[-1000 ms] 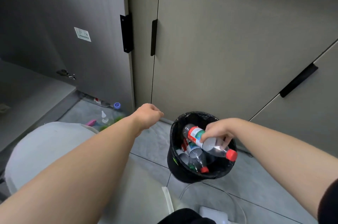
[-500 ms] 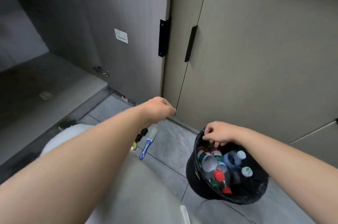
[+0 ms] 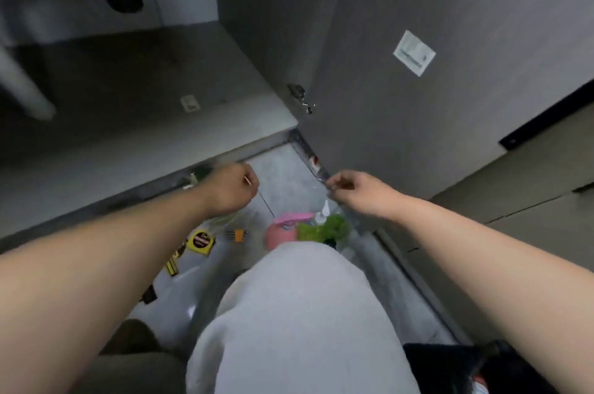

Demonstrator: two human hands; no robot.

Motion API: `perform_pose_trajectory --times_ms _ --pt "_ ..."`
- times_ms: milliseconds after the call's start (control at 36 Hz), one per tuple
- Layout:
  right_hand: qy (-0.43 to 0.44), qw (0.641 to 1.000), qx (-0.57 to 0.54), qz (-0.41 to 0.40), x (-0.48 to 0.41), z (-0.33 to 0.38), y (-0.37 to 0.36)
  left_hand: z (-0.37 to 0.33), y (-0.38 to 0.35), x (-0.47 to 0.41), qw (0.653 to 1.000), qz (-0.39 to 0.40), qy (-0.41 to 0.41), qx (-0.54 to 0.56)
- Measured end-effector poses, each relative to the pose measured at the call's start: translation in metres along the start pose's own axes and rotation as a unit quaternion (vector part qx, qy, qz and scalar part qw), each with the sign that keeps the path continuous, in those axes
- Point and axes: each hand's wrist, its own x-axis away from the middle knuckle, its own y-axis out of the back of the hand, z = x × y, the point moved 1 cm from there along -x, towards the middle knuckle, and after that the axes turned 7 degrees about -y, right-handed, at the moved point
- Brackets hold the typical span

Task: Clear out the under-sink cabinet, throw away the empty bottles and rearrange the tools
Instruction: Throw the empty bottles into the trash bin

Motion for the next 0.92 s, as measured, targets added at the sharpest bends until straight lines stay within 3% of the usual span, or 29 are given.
perform_pose_trajectory --times_ms 83,222,306,444,667,806,917 --pt "-0.008 0.996 0.078 0.030 -0.064 0.014 -0.023 0.043 -0.013 -0.012 1.000 0.006 0.000 -0.001" --pt "-0.067 0.986 0.153 0.009 -0.159 0.013 -0.071 0.101 -0.040 -0.026 1.000 0.020 0.000 -0.004" --pt "-0.096 0.960 0.262 0.020 -0.201 0.002 -0.100 0.133 -0.055 -0.036 0.998 0.031 -0.012 -0.045" --pt "-0.169 0.941 0.294 -0.022 -0.248 -0.006 -0.127 0.165 -0.076 -0.055 0.989 0.051 -0.007 -0.137" --pt "-0.263 0.907 0.314 -0.097 -0.278 -0.004 -0.145 0.175 -0.086 -0.073 0.980 -0.055 -0.024 -0.187" --pt "-0.182 0.892 0.399 -0.106 -0.261 0.002 -0.169 0.182 -0.087 -0.075 0.984 -0.071 -0.016 -0.165" --pt "-0.079 0.903 0.373 -0.197 -0.256 0.020 -0.172 0.186 -0.085 -0.077 0.986 -0.075 -0.016 -0.147"
